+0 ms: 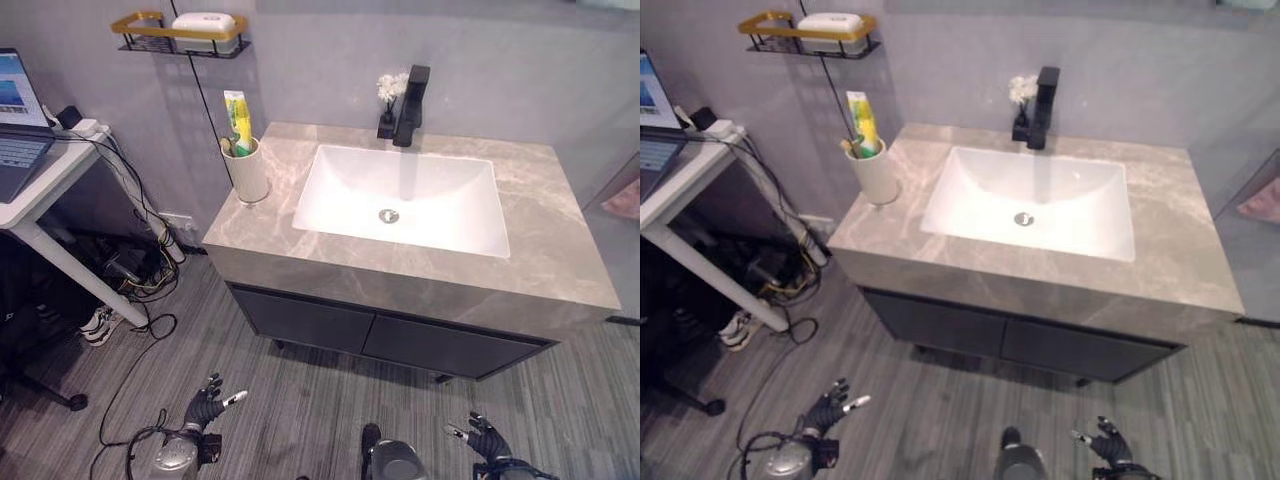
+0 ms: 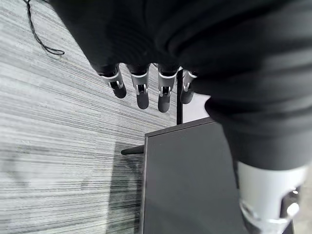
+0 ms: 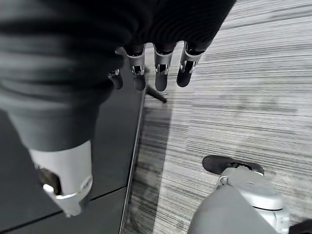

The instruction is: Put brush and paste in cup on sink, flatten towel.

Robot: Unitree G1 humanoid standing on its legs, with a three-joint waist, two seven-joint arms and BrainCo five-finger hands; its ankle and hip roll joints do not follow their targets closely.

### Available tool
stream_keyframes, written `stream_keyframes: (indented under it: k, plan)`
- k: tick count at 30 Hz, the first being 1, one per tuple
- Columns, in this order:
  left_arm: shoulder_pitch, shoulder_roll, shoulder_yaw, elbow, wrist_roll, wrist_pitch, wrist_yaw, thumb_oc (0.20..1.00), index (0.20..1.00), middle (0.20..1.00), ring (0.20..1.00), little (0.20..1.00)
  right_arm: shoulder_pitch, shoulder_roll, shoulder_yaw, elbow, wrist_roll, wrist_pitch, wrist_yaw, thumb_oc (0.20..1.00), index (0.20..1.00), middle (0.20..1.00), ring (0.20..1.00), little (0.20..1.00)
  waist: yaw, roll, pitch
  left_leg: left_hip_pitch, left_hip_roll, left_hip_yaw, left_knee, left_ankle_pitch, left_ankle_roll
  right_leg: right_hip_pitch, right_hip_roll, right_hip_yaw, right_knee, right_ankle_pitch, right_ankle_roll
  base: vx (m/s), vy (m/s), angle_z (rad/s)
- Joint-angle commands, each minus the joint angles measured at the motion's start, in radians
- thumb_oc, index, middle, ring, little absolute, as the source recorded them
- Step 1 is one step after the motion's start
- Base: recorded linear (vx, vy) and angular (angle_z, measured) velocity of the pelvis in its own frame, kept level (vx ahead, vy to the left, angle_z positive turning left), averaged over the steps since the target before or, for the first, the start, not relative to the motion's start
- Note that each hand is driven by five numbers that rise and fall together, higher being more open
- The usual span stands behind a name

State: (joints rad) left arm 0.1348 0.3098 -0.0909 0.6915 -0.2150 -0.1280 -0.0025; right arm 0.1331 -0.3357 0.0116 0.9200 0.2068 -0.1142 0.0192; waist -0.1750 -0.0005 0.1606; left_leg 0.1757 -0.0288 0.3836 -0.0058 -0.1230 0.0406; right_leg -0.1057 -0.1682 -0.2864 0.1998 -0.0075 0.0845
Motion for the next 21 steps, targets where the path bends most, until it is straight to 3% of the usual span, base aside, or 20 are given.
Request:
stream_keyframes:
  k: [1, 2, 5, 11, 12, 14, 17, 21]
  plan:
    - [0.01, 0.073, 0.035, -0.043, 0.043, -0.044, 0.024, 1.0, 1.0, 1.0, 1.0, 1.0, -0.009, 0.002, 0.027, 0.053, -0.034, -0.029, -0.02, 1.0, 1.0, 1.0, 1.0, 1.0, 0.001, -0.076, -0.039, 0.062, 0.061, 0.043, 0.034, -0.053, -0.061, -0.021, -0.196, 0.022, -0.276, 0.432, 0.173, 0.03, 0.122, -0.02]
    - [0.02, 0.104, 0.036, -0.093, 0.072, -0.054, 0.024, 1.0, 1.0, 1.0, 1.0, 1.0, -0.007, 0.005, 0.02, 0.063, -0.032, -0.026, -0.019, 1.0, 1.0, 1.0, 1.0, 1.0, 0.009, -0.061, -0.035, 0.073, 0.066, 0.035, 0.035, -0.079, -0.059, -0.01, -0.197, 0.008, -0.273, 0.443, 0.177, 0.03, 0.131, -0.05]
    - [0.036, 0.144, 0.05, -0.169, 0.078, -0.065, 0.016, 1.0, 1.0, 1.0, 1.0, 1.0, 0.005, 0.005, -0.006, 0.066, -0.015, -0.027, -0.017, 1.0, 1.0, 1.0, 1.0, 1.0, 0.013, -0.065, -0.033, 0.079, 0.051, 0.03, 0.046, -0.089, -0.047, -0.006, -0.226, -0.02, -0.258, 0.484, 0.177, 0.0, 0.154, -0.06]
    - [0.015, 0.162, 0.05, -0.203, 0.081, -0.069, 0.031, 1.0, 1.0, 1.0, 1.0, 1.0, 0.0, 0.01, -0.032, 0.09, 0.013, -0.024, -0.024, 1.0, 1.0, 1.0, 1.0, 1.0, 0.005, -0.061, -0.024, 0.097, 0.028, 0.022, 0.053, -0.107, -0.024, -0.022, -0.271, -0.022, -0.184, 0.49, 0.177, 0.0, 0.163, 0.01]
    - [0.003, 0.167, 0.046, -0.209, 0.08, -0.068, 0.032, 1.0, 1.0, 1.0, 1.0, 1.0, 0.001, 0.011, -0.038, 0.087, 0.018, -0.023, -0.027, 1.0, 1.0, 1.0, 1.0, 1.0, -0.004, -0.059, -0.023, 0.097, 0.028, 0.013, 0.062, -0.112, -0.022, -0.032, -0.273, 0.003, -0.16, 0.486, 0.177, 0.04, 0.1, 0.07]
    - [-0.019, 0.173, 0.027, -0.217, 0.082, -0.071, 0.03, 1.0, 1.0, 1.0, 1.0, 1.0, 0.003, 0.011, -0.043, 0.088, 0.04, -0.026, -0.025, 1.0, 1.0, 1.0, 1.0, 1.0, -0.033, -0.069, -0.019, 0.091, 0.016, -0.001, 0.073, -0.101, -0.014, -0.059, -0.265, 0.085, -0.136, 0.488, 0.177, 0.03, 0.126, 0.26]
    - [-0.047, 0.187, -0.01, -0.235, 0.093, -0.077, 0.024, 1.0, 1.0, 1.0, 1.0, 1.0, 0.014, 0.01, -0.054, 0.09, 0.076, -0.035, -0.026, 1.0, 1.0, 1.0, 1.0, 1.0, -0.078, -0.058, -0.014, 0.095, -0.001, -0.053, 0.08, -0.114, 0.007, -0.097, -0.174, 0.258, -0.084, 0.471, 0.167, 0.07, 0.186, 0.29]
    - [-0.037, 0.197, -0.009, -0.265, 0.112, -0.076, 0.018, 1.0, 1.0, 1.0, 1.0, 1.0, 0.022, 0.004, -0.048, 0.072, 0.065, -0.042, -0.03, 1.0, 1.0, 1.0, 1.0, 1.0, -0.077, -0.035, -0.001, 0.102, -0.022, -0.072, 0.061, -0.112, 0.024, -0.141, -0.128, 0.193, -0.011, 0.397, 0.143, 0.03, 0.172, 0.28]
